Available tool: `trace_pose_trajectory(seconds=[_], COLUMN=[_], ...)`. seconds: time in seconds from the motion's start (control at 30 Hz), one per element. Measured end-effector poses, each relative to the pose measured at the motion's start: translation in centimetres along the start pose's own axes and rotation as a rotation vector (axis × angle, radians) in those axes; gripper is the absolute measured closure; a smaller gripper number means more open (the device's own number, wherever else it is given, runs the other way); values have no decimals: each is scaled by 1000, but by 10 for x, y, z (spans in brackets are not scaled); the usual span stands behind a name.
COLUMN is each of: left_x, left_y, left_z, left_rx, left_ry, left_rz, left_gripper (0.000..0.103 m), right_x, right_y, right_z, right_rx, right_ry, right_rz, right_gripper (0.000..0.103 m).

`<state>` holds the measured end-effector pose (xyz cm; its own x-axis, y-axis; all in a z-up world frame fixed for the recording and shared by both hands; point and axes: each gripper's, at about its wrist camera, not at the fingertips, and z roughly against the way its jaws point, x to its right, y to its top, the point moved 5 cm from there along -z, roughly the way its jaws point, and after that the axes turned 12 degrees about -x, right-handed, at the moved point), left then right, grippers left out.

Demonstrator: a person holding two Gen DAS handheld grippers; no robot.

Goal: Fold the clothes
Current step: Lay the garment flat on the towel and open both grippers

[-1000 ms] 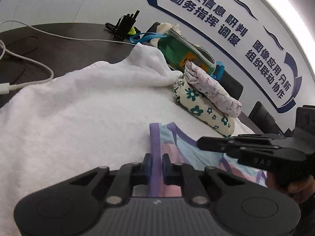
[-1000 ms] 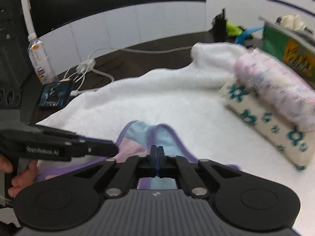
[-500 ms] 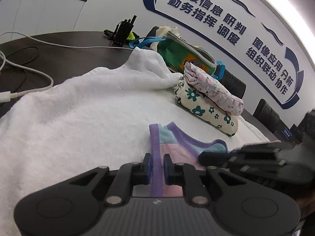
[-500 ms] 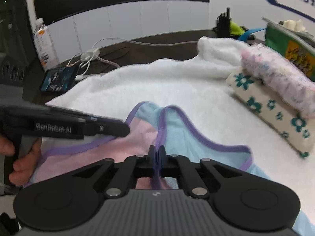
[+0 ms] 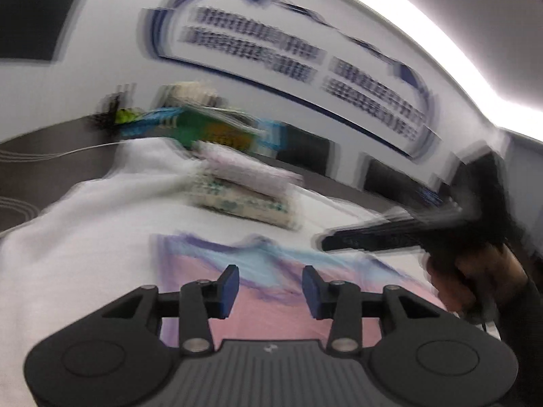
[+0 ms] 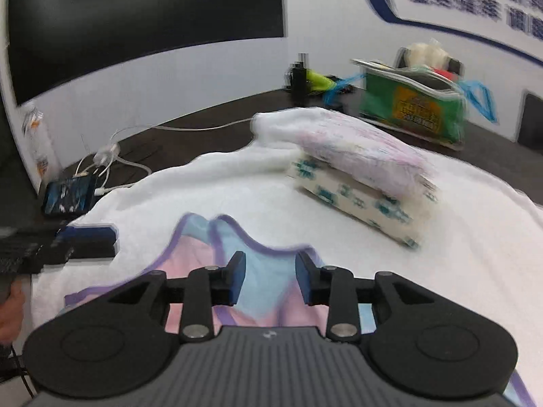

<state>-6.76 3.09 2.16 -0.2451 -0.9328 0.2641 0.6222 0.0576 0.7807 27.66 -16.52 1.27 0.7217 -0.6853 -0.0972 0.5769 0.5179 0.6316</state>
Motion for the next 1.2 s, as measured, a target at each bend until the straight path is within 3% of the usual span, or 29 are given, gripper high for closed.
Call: trace_pose_trajectory(seconds=[0.07, 0.2, 0.23, 0.27, 0.3, 0.37, 0.43, 0.5, 0.57, 0.63, 0.77, 0.83, 0.9, 0.97, 1.03, 1.1, 1.2], left_x=[29, 49, 51, 53, 55, 62, 66, 68, 63, 55, 44, 43, 43, 36, 28, 24, 20], left_y=[-9, -23, -26, -29, -31, -35, -38, -42, -46, -53, -61, -61, -62, -62, -62, -64, -69], left_z=[-15, -48, -54, -59, -59, -55, -54, -47, -29, -10, -7, -12, -18, -15, -9, -1, 3], left_rx=[-59, -153, -167, -181, -182, -167, -174, -174, -150, -147, -226, -246, -264, -267, -258, -249, -245], left_ry=[-22, 62, 88, 114, 123, 122, 104, 70, 12, -33, -62, -64, -64, -85, -156, -234, -272], left_rz=[-107, -176, -189, -201, -212, -234, -251, -261, -277, -293, -261, -232, -202, -140, -61, -2, 60], left_gripper=[63, 66, 71, 97, 101, 101, 95, 63, 58, 57, 54, 60, 87, 93, 94, 95, 95], right_x=[-1, -8, -7, -6, -5, -4, -3, 0, 3, 8, 13, 13, 13, 12, 14, 13, 11], right_y=[-21, -54, -57, -60, -62, -63, -63, -65, -77, -96, -157, -180, -202, -214, -220, -225, -228], right_z=[0, -9, -14, -19, -23, -26, -20, -13, 10, 41, 84, 91, 98, 103, 103, 103, 100], right_rx=[-27, -72, -74, -74, -80, -71, -49, -33, -6, 47, 64, 78, 91, 163, 183, 196, 172], right_ry=[23, 50, 49, 48, 50, 34, 22, 16, 11, -14, -50, -68, -86, -72, -32, 1, 9], right_rz=[-34, -88, -100, -114, -125, -127, -121, -133, -109, -78, -59, -78, -97, -104, -150, -134, -104], right_gripper=[71, 72, 80, 89, 103, 103, 103, 99, 94, 72, 67, 67, 67, 68, 85, 89, 98])
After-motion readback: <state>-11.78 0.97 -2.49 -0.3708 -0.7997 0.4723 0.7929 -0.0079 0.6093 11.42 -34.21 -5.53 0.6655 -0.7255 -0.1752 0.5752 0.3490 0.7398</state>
